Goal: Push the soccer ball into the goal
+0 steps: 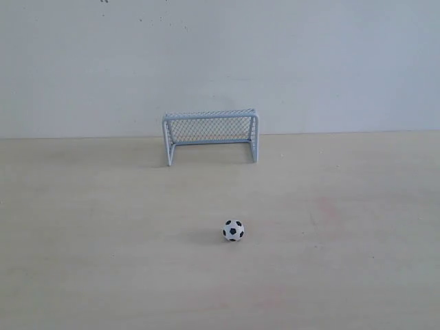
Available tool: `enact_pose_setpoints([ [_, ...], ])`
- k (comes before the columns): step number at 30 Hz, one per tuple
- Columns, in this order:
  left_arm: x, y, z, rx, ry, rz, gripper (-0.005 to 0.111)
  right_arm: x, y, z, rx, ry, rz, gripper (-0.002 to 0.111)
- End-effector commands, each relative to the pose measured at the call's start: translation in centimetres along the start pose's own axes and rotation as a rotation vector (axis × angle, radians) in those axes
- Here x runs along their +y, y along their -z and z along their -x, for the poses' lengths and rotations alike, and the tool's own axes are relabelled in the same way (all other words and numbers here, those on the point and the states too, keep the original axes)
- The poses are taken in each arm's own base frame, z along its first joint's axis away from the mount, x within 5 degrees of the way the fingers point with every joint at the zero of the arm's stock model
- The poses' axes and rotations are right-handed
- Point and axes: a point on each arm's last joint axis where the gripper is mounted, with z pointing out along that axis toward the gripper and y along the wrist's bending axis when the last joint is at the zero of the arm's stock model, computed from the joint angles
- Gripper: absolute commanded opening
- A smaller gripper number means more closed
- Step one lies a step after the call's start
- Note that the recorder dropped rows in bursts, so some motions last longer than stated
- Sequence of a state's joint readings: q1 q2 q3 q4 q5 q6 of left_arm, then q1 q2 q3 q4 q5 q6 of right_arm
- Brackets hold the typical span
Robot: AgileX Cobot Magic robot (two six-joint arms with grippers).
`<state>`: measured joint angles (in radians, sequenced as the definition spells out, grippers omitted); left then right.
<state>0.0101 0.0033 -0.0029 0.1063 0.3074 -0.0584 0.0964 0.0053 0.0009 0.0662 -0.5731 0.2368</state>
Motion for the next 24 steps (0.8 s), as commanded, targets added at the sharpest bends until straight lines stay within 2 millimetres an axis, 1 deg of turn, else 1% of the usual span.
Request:
enact_pose_setpoints([
  [1,0.0,0.0,-0.1,-0.001,-0.001,0.003,0.004,0.3,0.2,1.5,-0.159,-0.214,0.05,0.0],
  [2,0.0,0.0,-0.1,-0.001,-0.001,0.003,0.004,0.4,0.2,1.9,-0.2,-0.213,0.064,0.0],
  [4,0.0,0.0,-0.1,-0.001,-0.001,0.003,0.004,0.6,0.2,2.0,-0.201,-0.192,0.082,0.0],
  [7,0.0,0.0,-0.1,-0.001,-0.001,0.003,0.004,1.6,-1.0,3.5,-0.114,-0.128,0.093,0.0],
  [8,0.0,0.0,-0.1,-0.001,-0.001,0.003,0.004,1.9,-1.5,4.3,-0.08,-0.105,0.09,0.0],
  [10,0.0,0.0,-0.1,-0.001,-0.001,0.003,0.004,2.3,-2.8,5.4,0.008,-0.07,0.064,0.0],
  [13,0.0,0.0,-0.1,-0.001,-0.001,0.003,0.004,2.7,-5.2,6.8,0.162,-0.08,-0.008,0.0],
  [14,0.0,0.0,-0.1,-0.001,-0.001,0.003,0.004,2.7,-6.3,6.9,0.236,-0.068,-0.039,0.0],
  [16,0.0,0.0,-0.1,-0.001,-0.001,0.003,0.004,2.9,-8.0,7.5,0.308,-0.06,-0.073,0.0],
  [17,0.0,0.0,-0.1,-0.001,-0.001,0.003,0.004,2.8,-9.2,7.5,0.372,-0.049,-0.099,0.0],
  [20,0.0,0.0,-0.1,-0.001,-0.001,0.003,0.004,2.7,-12.1,7.3,0.514,0.024,-0.142,0.0],
  [24,0.0,0.0,-0.1,-0.001,-0.001,0.003,0.004,2.5,-15.6,6.0,0.72,0.075,-0.177,0.0],
])
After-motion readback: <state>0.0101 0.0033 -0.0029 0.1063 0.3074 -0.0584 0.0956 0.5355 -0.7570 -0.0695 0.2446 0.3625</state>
